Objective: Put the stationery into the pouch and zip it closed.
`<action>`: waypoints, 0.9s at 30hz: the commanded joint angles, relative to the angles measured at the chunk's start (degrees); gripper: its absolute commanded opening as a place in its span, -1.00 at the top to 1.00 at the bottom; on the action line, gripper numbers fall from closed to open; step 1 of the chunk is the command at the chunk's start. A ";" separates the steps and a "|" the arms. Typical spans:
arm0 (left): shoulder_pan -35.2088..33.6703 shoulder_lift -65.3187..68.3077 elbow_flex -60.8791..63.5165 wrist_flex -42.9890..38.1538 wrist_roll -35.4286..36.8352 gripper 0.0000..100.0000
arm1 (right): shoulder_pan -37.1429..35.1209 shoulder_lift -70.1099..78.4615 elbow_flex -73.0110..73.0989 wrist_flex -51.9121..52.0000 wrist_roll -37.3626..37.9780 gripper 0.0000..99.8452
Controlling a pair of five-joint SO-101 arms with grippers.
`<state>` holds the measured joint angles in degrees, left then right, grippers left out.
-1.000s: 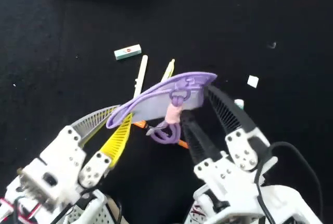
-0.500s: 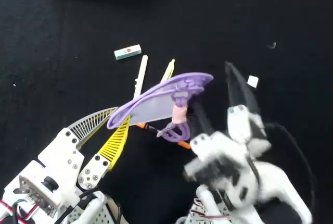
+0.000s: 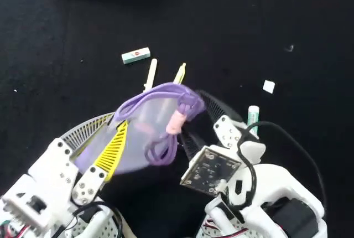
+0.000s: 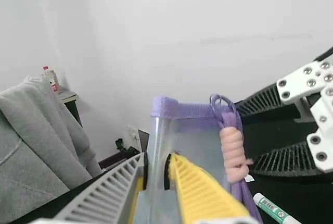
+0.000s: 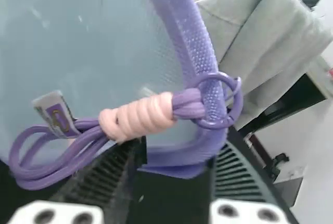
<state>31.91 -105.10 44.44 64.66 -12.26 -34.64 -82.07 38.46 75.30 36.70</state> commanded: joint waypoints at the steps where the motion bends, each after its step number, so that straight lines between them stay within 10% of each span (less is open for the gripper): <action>1: 0.22 0.44 -1.27 -0.09 -0.26 0.91 | -3.52 1.36 -0.92 2.81 0.00 0.80; 15: 0.13 0.53 1.36 -0.09 -0.35 0.90 | -3.16 1.27 -12.97 10.11 -0.26 0.98; 27: 0.04 0.53 -2.07 2.37 -0.35 0.49 | 9.23 1.54 -4.79 8.00 3.16 0.98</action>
<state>31.91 -105.10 45.58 66.59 -12.26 -26.11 -81.98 33.01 85.49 39.16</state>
